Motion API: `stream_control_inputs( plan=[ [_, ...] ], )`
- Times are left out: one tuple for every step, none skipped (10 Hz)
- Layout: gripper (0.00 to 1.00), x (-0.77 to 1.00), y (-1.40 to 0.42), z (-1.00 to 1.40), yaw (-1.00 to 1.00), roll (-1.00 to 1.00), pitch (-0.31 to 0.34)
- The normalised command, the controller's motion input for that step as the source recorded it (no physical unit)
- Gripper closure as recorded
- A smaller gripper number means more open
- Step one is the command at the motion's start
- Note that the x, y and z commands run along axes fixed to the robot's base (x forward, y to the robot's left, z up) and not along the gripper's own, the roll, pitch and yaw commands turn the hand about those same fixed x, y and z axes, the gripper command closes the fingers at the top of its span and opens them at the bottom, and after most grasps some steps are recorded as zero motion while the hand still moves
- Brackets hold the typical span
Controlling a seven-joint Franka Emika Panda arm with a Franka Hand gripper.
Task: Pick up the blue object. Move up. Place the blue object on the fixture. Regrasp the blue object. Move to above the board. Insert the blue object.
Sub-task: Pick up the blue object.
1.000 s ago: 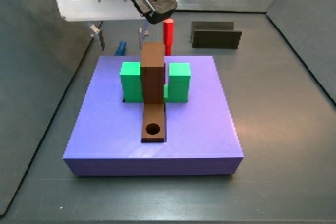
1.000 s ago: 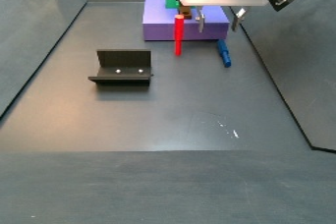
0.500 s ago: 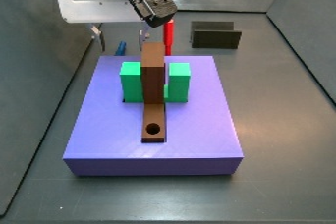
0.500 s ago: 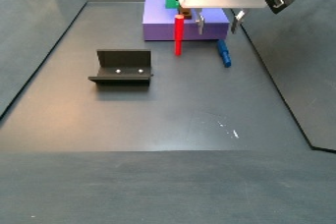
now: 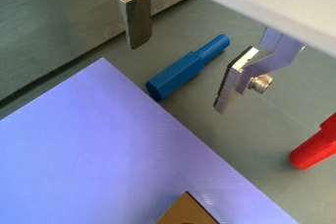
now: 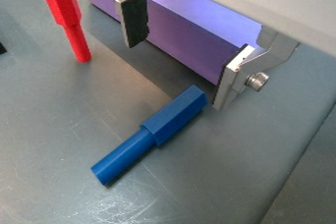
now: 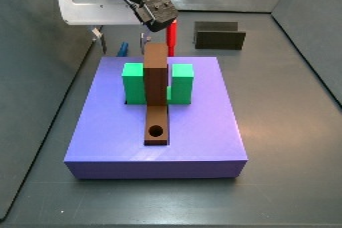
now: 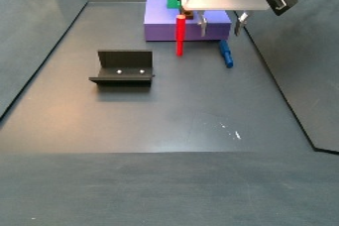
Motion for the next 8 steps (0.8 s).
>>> stream_control_inputs(
  plan=[
    [0.0,0.01,-0.02,-0.51,0.0,0.31,-0.041],
    [0.0,0.01,-0.01,-0.62,0.0,0.34,-0.076],
    [0.0,0.03,0.0,-0.61,0.0,0.34,-0.074],
    [0.0,0.0,0.0,-0.64,0.0,0.33,-0.076],
    [0.0,0.0,0.0,-0.6,0.0,0.34,-0.071],
    [0.0,0.0,0.0,-0.61,0.0,0.35,-0.074],
    [0.0,0.0,0.0,-0.65,0.0,0.34,-0.079],
    [0.0,0.0,0.0,-0.68,0.0,0.33,-0.073]
  ],
)
